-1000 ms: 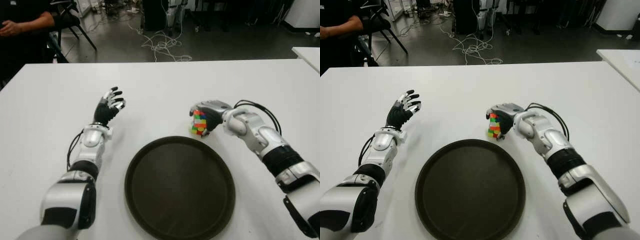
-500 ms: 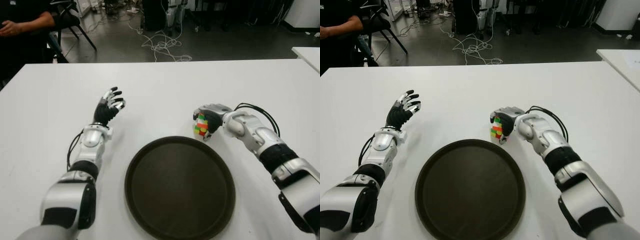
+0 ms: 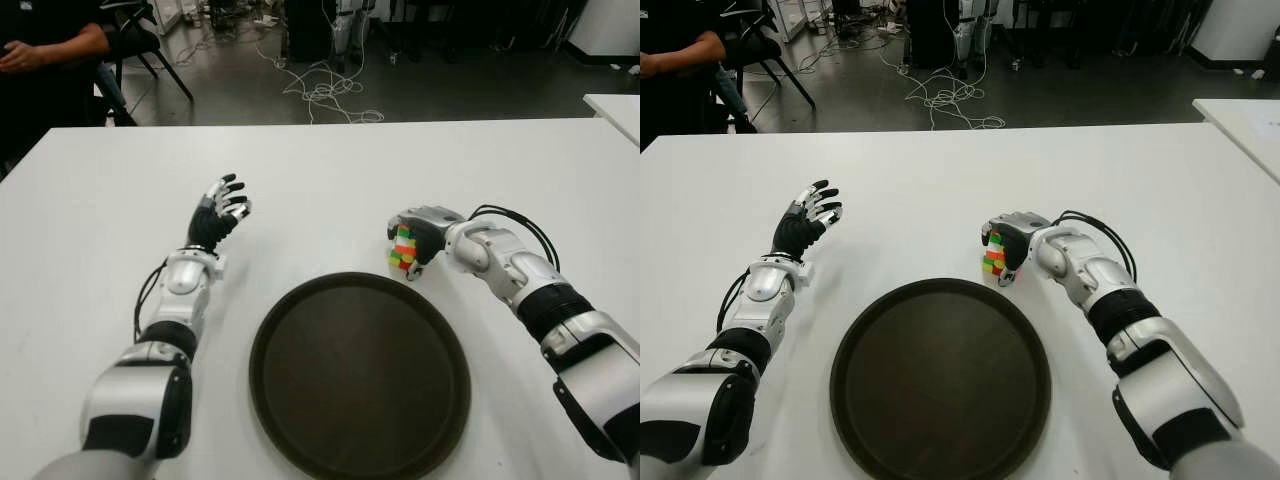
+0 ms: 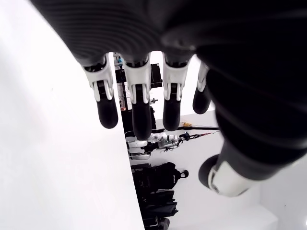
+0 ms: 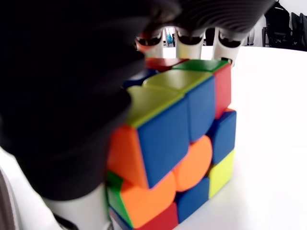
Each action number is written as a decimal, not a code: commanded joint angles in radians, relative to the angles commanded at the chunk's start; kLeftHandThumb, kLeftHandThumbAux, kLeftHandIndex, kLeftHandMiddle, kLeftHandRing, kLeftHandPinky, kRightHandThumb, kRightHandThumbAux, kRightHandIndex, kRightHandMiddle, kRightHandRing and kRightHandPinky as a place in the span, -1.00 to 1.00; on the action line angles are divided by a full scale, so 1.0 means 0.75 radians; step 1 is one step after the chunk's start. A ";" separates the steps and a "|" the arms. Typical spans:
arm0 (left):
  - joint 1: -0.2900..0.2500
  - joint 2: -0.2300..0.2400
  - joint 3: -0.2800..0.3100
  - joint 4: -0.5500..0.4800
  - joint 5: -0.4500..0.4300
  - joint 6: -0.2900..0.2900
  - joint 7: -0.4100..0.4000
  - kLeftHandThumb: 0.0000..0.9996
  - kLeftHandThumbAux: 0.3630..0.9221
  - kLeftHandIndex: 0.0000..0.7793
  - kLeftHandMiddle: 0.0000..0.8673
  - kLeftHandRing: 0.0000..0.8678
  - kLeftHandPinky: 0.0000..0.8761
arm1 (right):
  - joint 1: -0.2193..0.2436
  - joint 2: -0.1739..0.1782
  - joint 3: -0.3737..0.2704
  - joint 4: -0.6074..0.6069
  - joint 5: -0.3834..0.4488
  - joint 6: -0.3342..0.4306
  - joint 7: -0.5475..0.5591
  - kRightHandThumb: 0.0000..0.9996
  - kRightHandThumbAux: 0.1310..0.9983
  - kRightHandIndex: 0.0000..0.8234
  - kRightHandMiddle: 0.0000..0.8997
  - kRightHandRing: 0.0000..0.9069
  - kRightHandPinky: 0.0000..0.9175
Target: Pick up the Rubik's Cube and put it in the plate
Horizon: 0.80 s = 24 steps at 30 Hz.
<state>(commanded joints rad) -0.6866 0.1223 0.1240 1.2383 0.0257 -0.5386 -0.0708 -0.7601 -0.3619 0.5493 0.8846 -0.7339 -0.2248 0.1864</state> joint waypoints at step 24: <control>0.000 -0.002 0.001 -0.003 0.001 -0.003 0.009 -0.62 0.28 -0.73 -0.58 -0.58 -0.60 | 0.001 -0.011 -0.004 0.044 -0.042 -0.115 -0.399 0.38 0.40 0.00 0.01 -0.02 -0.07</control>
<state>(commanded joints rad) -0.6868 0.1211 0.1244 1.2362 0.0261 -0.5406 -0.0644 -0.7594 -0.3705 0.5465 0.9175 -0.7655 -0.3114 -0.1126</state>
